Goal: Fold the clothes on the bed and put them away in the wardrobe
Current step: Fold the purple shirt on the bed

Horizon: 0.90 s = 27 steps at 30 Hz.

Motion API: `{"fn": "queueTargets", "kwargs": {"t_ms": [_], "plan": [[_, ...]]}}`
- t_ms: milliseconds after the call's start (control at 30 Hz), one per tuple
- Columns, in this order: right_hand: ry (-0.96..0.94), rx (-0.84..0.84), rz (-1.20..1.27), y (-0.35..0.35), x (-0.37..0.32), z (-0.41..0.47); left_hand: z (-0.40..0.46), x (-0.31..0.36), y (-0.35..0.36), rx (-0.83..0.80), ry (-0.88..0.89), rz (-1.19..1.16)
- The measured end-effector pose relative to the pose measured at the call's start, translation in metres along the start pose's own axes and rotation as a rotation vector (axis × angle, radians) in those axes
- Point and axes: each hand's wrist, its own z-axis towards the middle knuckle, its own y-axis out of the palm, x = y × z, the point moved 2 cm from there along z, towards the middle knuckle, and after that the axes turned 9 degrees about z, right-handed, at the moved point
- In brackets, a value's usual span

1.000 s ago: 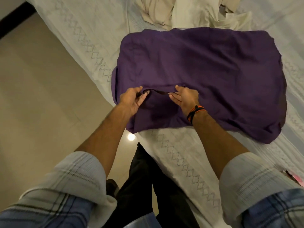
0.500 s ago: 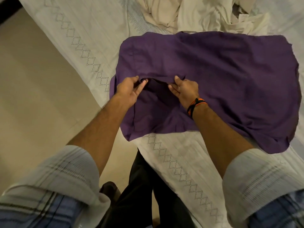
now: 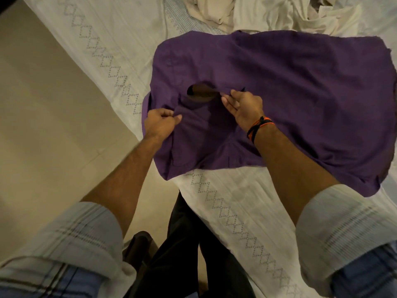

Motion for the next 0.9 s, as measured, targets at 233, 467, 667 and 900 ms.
{"fn": "queueTargets", "kwargs": {"t_ms": [233,467,667,900], "plan": [[-0.123,-0.035,-0.442,-0.022,0.011,-0.003,-0.019,-0.017,0.002,-0.075,-0.025,0.030],[-0.351,0.073,-1.150,-0.095,0.038,-0.044,-0.061,-0.049,0.000,-0.181,0.018,0.431],[-0.297,0.496,-0.958,-0.132,0.074,-0.080,-0.068,-0.073,0.002,-0.246,0.005,0.479],[0.095,0.373,-0.207,-0.141,0.104,-0.078,-0.067,-0.093,0.001,-0.214,0.039,0.347]]}}
